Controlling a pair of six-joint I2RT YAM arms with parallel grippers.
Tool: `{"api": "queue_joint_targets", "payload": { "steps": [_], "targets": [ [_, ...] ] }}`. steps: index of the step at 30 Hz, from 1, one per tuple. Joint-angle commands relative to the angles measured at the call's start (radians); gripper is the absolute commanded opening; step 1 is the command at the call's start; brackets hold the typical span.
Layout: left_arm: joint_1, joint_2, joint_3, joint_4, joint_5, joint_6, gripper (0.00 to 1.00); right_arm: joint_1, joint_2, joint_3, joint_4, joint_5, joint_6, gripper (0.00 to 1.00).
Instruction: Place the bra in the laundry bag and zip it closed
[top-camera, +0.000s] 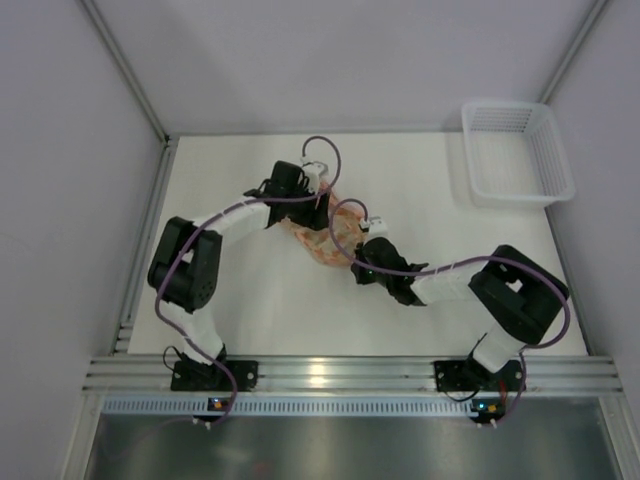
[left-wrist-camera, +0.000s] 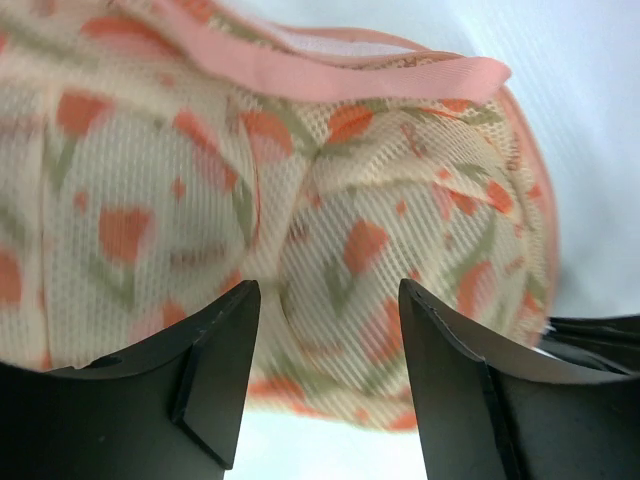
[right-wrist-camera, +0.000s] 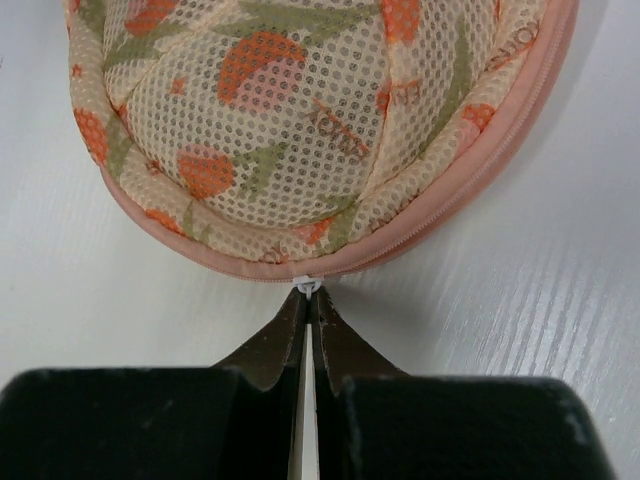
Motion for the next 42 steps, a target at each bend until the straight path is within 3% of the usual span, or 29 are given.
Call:
{"api": "queue_joint_targets", "payload": {
  "steps": [1, 7, 11, 16, 27, 42],
  "targets": [
    [0.003, -0.242, -0.094, 0.029, -0.1, -0.232, 0.64, 0.014, 0.015, 0.047, 0.014, 0.037, 0.094, 0.0],
    [-0.09, -0.379, -0.239, 0.03, -0.368, -0.446, 0.65, 0.023, 0.024, 0.065, 0.006, 0.037, 0.114, 0.0],
    [-0.187, -0.355, -0.25, 0.043, -0.487, -0.534, 0.63, 0.04, 0.043, 0.079, 0.006, 0.031, 0.114, 0.0],
    [-0.274, -0.246, -0.208, 0.057, -0.531, -0.583, 0.6, 0.045, 0.028, 0.071, 0.005, 0.043, 0.112, 0.0],
    [-0.304, -0.059, -0.279, 0.097, -0.623, -0.718, 0.57, 0.043, 0.032, 0.074, -0.02, 0.06, 0.109, 0.0],
    [-0.301, -0.094, -0.354, -0.092, -0.605, -0.616, 0.53, -0.073, -0.041, 0.038, -0.09, 0.026, -0.049, 0.0]
  ]
}}
